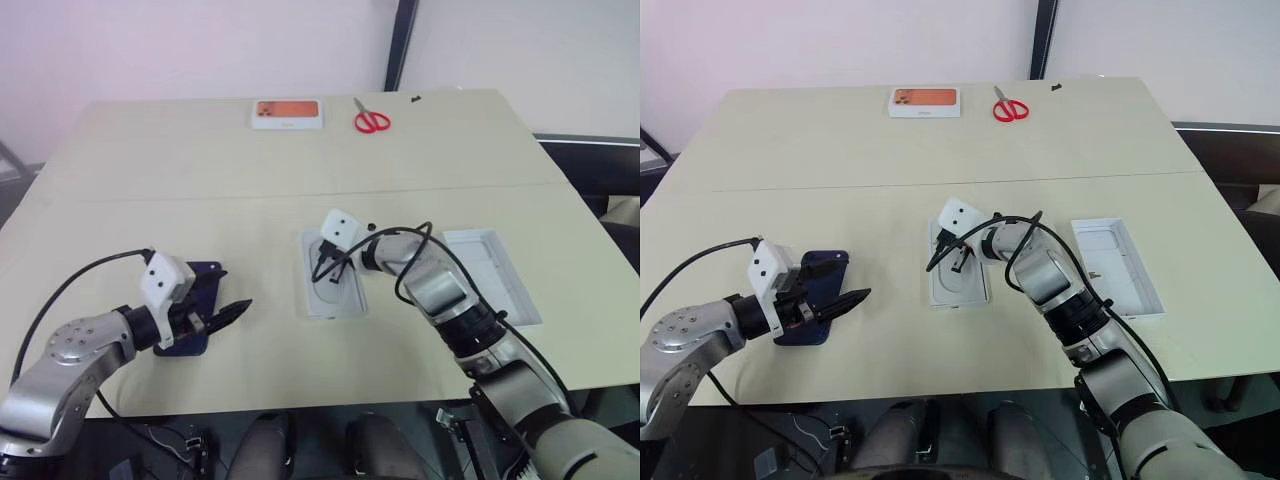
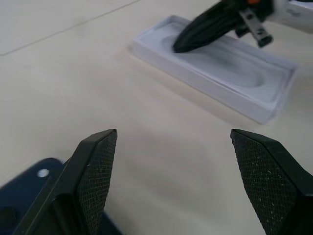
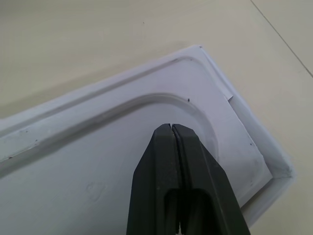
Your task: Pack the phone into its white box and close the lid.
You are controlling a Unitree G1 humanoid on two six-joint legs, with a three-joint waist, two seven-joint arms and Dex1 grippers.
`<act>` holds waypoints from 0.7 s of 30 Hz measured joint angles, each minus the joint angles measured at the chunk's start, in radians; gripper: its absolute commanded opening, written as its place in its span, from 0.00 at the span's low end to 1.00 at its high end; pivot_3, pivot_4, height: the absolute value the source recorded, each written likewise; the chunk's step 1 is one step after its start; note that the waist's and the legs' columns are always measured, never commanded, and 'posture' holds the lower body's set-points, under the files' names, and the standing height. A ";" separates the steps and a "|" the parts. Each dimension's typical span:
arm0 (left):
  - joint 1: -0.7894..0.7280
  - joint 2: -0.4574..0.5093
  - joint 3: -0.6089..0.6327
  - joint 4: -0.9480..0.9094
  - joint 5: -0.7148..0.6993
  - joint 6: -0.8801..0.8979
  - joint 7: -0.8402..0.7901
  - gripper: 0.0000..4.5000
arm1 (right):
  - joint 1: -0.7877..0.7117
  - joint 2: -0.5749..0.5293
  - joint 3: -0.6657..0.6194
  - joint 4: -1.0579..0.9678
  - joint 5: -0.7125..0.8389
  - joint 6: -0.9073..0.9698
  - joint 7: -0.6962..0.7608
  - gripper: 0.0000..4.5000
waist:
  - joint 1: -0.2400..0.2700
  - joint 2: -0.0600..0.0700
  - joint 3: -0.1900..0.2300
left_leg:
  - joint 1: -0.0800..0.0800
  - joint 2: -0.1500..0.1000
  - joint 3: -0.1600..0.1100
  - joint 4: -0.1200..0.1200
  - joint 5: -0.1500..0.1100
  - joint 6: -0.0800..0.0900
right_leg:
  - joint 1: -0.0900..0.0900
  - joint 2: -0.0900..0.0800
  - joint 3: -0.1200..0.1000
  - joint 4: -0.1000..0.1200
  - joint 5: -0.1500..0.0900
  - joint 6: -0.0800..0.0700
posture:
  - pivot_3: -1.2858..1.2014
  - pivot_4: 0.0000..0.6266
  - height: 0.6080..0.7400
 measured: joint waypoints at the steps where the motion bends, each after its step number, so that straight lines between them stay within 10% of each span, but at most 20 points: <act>1: 0.002 0.002 0.004 -0.007 -0.003 0.002 -0.007 0.87 | 0.001 -0.014 0.010 -0.013 -0.006 0.002 0.010 0.01 | 0.000 0.000 0.000 | 0.000 0.000 0.000 0.000 0.000 0.000 | 0.000 0.000 0.000 0.000 0.000 0.000 | 0.52 0.24 1.00; 21: -0.001 -0.010 0.004 -0.011 0.039 0.004 -0.037 0.87 | 0.011 0.057 -0.014 -0.076 -0.003 0.036 -0.019 0.01 | 0.000 0.000 0.000 | 0.001 0.000 0.000 0.000 0.000 0.000 | 0.000 0.000 0.000 0.001 0.000 0.000 | 0.52 0.24 1.00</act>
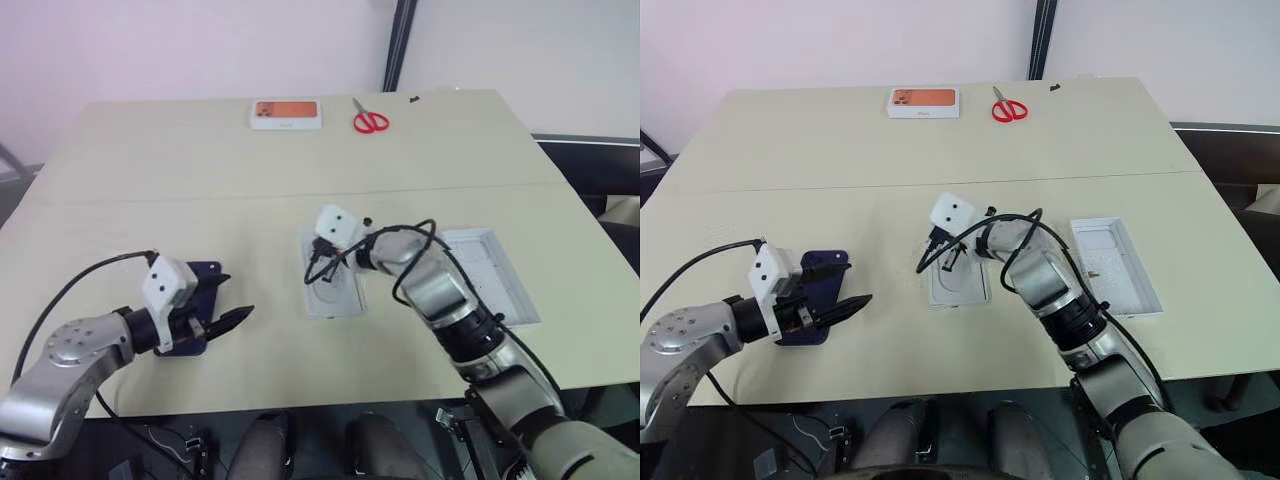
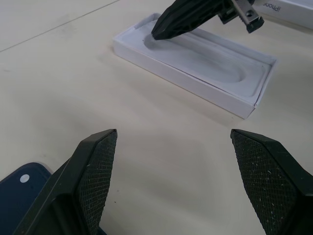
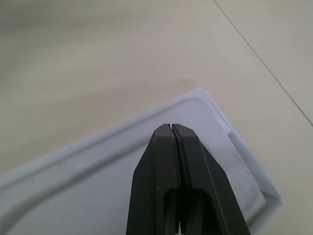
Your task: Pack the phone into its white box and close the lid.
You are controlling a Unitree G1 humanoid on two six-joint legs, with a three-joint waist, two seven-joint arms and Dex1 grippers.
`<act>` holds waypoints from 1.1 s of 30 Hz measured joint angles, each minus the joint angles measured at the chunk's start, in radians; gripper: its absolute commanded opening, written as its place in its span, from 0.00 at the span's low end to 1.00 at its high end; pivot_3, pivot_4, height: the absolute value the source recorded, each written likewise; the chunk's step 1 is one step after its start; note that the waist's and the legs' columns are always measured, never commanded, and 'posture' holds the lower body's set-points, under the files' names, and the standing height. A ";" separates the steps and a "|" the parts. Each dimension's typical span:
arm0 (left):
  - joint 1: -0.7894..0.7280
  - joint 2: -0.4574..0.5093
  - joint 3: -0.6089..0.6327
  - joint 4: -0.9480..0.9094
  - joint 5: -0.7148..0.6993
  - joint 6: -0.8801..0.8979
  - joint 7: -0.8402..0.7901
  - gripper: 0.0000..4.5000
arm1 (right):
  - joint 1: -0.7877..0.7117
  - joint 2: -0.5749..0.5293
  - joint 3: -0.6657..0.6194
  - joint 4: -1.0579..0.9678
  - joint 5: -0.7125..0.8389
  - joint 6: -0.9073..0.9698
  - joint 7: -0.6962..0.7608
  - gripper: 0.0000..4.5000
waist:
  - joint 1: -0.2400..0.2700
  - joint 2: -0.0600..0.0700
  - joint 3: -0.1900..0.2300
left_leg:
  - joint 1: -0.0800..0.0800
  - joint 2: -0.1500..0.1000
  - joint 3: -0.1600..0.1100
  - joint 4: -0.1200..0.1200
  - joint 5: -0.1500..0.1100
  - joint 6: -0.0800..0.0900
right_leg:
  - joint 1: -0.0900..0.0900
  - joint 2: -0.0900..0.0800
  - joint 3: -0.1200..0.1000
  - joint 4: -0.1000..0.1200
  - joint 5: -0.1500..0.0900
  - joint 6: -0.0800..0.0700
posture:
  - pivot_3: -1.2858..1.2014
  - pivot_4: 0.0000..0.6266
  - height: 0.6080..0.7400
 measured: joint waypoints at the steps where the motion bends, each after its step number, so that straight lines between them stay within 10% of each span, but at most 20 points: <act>1: 0.000 -0.004 -0.001 0.000 0.000 0.000 0.001 0.87 | 0.000 0.005 0.003 0.012 0.000 -0.004 -0.002 0.01 | 0.000 0.000 0.000 | 0.000 0.000 0.000 0.000 0.000 0.000 | 0.000 0.000 0.000 0.000 0.000 0.000 | 0.52 0.24 1.00; 21: 0.003 -0.019 -0.014 -0.010 0.005 0.003 0.018 0.87 | 0.022 -0.074 0.025 -0.002 -0.028 0.009 0.022 0.01 | 0.000 0.000 0.000 | 0.001 0.000 0.000 0.001 0.000 0.000 | 0.000 0.000 0.000 0.001 0.000 0.000 | 0.52 0.24 1.00; 33: -0.004 -0.019 -0.014 -0.008 0.006 0.006 0.014 0.87 | -0.057 0.060 -0.026 0.109 -0.009 -0.033 -0.068 0.01 | -0.001 0.000 0.000 | 0.001 0.000 0.000 0.001 0.000 0.000 | 0.000 0.000 0.000 0.001 0.000 0.000 | 0.52 0.24 1.00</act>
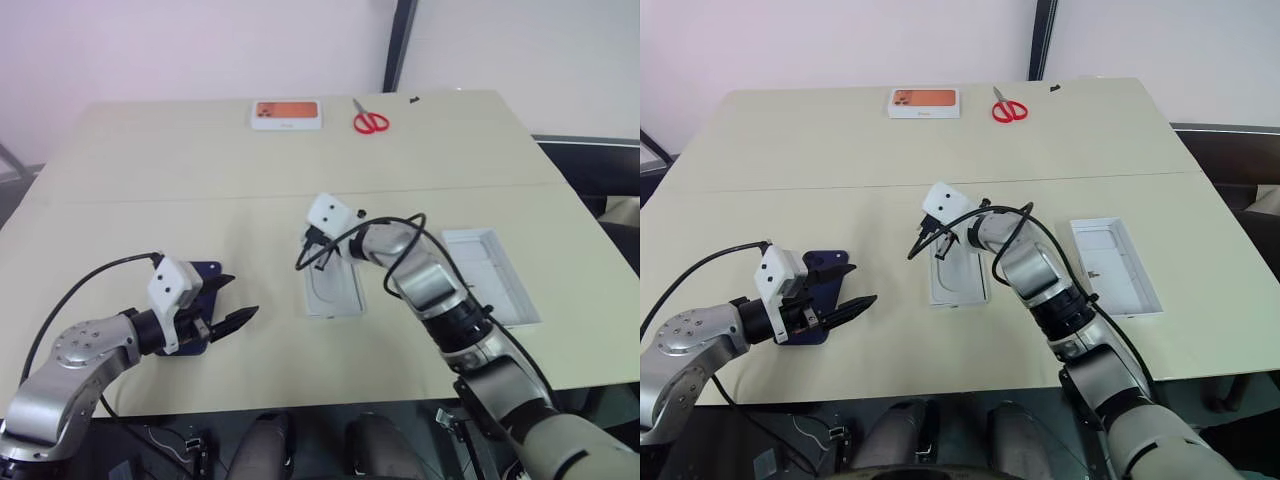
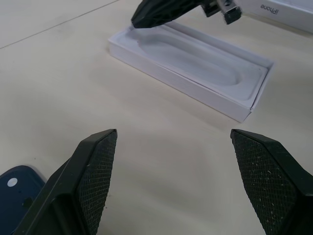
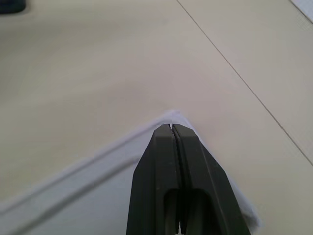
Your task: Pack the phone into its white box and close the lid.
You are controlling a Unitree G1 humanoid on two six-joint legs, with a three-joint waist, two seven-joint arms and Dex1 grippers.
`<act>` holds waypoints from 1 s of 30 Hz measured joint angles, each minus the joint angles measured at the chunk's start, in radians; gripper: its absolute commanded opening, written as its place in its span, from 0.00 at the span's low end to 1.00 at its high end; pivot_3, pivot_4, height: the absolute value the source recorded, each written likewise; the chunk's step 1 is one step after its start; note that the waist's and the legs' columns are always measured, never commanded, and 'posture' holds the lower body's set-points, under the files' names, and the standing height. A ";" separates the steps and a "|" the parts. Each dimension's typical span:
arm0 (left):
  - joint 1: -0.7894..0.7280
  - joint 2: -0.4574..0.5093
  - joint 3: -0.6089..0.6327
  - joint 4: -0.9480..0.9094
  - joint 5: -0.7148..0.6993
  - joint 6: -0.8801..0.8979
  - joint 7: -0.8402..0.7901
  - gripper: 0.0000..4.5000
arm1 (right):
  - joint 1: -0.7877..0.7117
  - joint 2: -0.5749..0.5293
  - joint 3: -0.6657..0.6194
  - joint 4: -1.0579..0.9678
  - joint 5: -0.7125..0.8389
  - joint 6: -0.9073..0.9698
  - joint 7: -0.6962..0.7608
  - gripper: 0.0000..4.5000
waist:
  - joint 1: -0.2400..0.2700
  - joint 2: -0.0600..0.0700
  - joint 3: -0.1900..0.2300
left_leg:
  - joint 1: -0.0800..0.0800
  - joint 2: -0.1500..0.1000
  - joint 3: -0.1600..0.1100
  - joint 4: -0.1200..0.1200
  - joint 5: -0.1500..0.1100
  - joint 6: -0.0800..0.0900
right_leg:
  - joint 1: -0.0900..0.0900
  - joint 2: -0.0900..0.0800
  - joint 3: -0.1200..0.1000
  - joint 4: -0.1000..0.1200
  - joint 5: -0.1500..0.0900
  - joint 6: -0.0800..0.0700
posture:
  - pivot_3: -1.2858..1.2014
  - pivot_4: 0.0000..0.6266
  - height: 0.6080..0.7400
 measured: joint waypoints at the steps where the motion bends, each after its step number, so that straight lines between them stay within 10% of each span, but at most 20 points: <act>1: 0.000 0.000 0.000 0.000 0.000 0.001 0.000 0.87 | -0.002 0.012 0.000 0.030 0.001 -0.008 -0.008 0.01 | 0.000 0.000 0.000 | 0.000 0.000 0.000 0.000 0.000 0.000 | 0.000 0.000 0.000 0.000 0.000 0.000 | 0.52 0.24 1.00; 30: 0.006 -0.016 0.002 -0.011 0.000 0.017 0.009 0.87 | 0.001 0.033 0.011 -0.028 -0.020 -0.010 0.000 0.01 | -0.004 0.000 0.000 | 0.000 0.000 0.000 0.000 0.000 0.000 | 0.000 0.000 0.000 0.001 0.000 0.000 | 0.52 0.24 1.00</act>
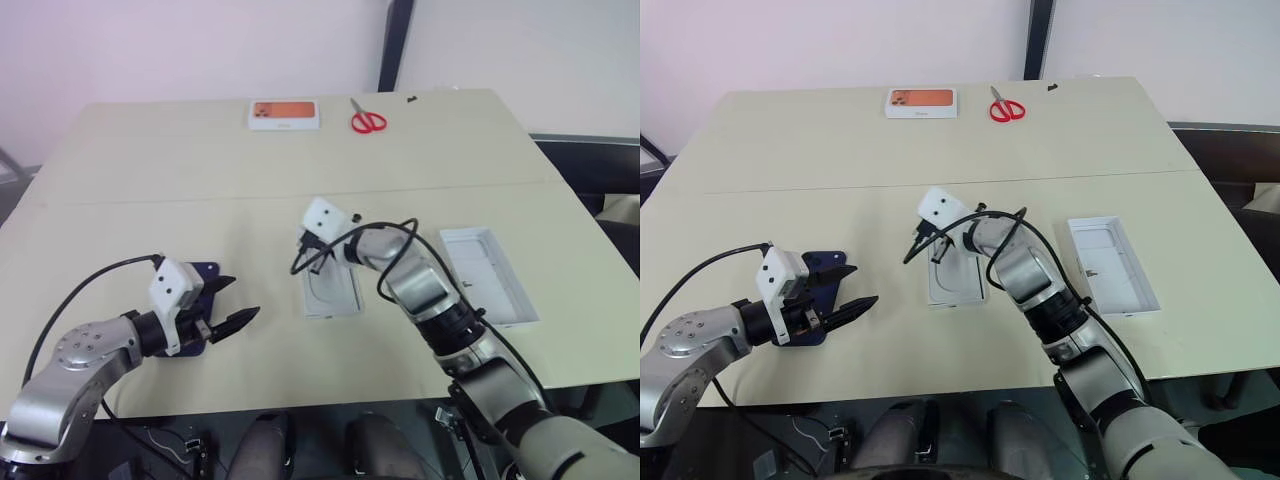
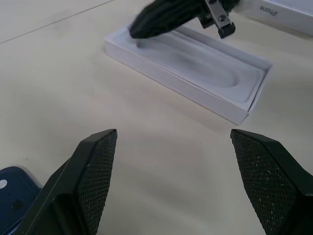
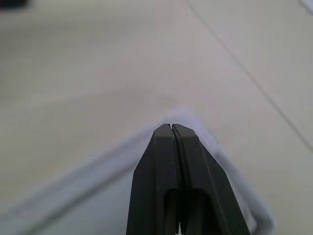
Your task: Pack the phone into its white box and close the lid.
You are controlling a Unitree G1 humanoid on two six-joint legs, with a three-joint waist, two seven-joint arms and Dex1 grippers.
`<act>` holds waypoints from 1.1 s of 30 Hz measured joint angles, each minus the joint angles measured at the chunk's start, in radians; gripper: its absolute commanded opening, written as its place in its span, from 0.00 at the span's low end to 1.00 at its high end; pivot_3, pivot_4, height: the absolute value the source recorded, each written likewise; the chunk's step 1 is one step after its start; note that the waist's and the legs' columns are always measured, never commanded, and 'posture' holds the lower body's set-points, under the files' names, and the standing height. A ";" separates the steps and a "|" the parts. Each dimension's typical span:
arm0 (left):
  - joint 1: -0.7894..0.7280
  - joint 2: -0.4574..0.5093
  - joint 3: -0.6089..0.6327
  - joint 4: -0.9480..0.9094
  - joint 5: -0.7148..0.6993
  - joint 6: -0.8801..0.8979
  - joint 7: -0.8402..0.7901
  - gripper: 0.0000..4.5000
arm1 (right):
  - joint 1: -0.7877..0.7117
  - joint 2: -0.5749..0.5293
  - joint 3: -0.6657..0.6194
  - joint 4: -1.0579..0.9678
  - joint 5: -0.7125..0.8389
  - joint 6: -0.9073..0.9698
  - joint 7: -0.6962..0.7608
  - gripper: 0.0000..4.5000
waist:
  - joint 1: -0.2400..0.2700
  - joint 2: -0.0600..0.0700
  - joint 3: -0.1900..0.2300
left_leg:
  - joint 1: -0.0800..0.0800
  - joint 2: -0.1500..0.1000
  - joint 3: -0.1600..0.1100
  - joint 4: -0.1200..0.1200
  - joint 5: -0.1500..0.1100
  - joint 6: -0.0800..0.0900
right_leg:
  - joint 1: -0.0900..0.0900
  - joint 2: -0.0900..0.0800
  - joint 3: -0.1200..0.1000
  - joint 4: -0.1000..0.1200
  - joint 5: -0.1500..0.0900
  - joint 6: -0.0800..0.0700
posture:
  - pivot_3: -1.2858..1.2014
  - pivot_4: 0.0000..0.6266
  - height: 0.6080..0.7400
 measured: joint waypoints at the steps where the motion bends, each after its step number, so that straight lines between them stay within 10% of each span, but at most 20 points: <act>1: 0.000 0.000 0.000 0.000 0.000 0.000 0.000 0.87 | -0.005 0.011 0.004 0.005 -0.001 -0.009 -0.003 0.01 | 0.001 0.000 0.000 | 0.000 0.000 0.000 0.000 0.000 0.000 | 0.000 0.000 0.000 0.000 0.000 0.000 | 0.52 0.24 1.00; 26: 0.000 -0.013 -0.001 0.000 0.001 0.003 0.019 0.87 | 0.026 0.014 -0.066 -0.028 0.031 0.039 -0.016 0.01 | 0.004 0.000 0.000 | 0.000 0.000 0.000 0.000 0.000 0.000 | 0.000 0.000 0.000 0.000 0.000 0.000 | 0.52 0.24 1.00; 33: -0.006 -0.015 0.029 0.028 0.002 0.003 0.030 0.87 | 0.074 -0.156 -0.086 -0.184 0.078 0.092 0.099 0.01 | 0.010 0.000 0.000 | 0.000 0.000 0.000 0.000 0.000 0.000 | 0.000 0.000 0.000 -0.001 0.000 0.000 | 0.52 0.24 1.00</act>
